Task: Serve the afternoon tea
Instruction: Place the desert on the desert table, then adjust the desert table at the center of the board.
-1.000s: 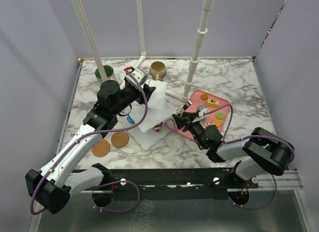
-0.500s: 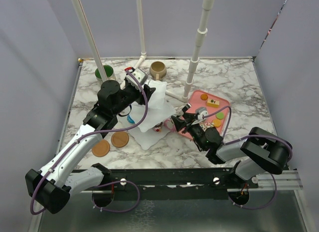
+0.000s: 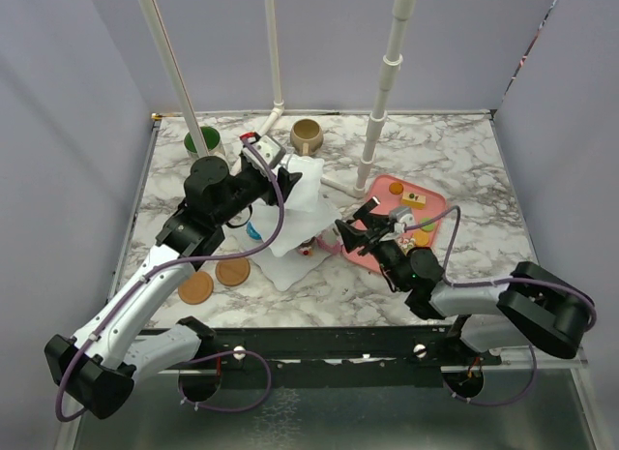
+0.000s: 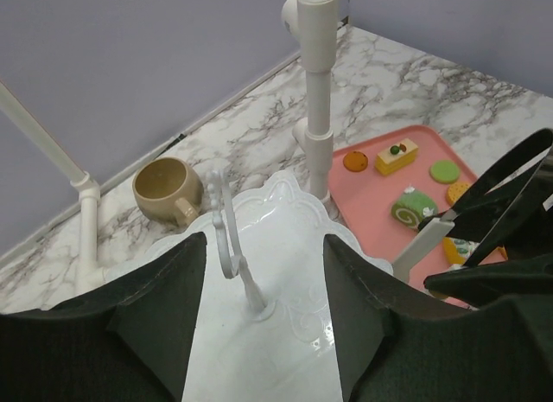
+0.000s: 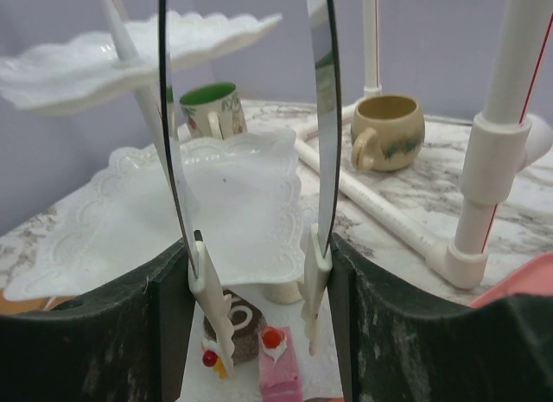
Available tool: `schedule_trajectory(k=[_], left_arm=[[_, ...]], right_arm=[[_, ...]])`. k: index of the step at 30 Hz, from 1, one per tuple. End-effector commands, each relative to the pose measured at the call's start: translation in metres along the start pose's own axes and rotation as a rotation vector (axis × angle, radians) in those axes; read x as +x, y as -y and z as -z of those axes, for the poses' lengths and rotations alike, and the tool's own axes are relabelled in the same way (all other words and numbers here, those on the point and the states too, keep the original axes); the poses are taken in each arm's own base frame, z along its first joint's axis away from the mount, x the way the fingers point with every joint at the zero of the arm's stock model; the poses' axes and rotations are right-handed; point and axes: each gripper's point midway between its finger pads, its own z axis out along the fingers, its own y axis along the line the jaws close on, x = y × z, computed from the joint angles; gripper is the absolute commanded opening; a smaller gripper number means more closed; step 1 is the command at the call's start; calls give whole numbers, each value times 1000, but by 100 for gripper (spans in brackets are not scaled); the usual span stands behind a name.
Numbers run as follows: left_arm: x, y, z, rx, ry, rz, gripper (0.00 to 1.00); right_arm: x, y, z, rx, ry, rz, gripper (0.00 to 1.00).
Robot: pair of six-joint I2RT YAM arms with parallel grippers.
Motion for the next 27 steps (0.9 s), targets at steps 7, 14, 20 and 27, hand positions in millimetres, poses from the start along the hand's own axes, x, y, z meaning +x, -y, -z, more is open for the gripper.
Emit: schedule_trajectory(k=[7, 14, 20, 27], left_arm=[[-36, 47, 20, 281, 100, -122, 60], [-41, 72, -6, 378, 99, -194, 59], [-51, 92, -30, 399, 94, -202, 59], [-47, 73, -15, 276, 82, -208, 59]], right_arm=[[-50, -26, 22, -153, 31, -1, 57], [-67, -37, 36, -227, 9, -5, 56], [-74, -44, 40, -261, -13, -6, 56], [-73, -40, 39, -238, -24, -2, 56]])
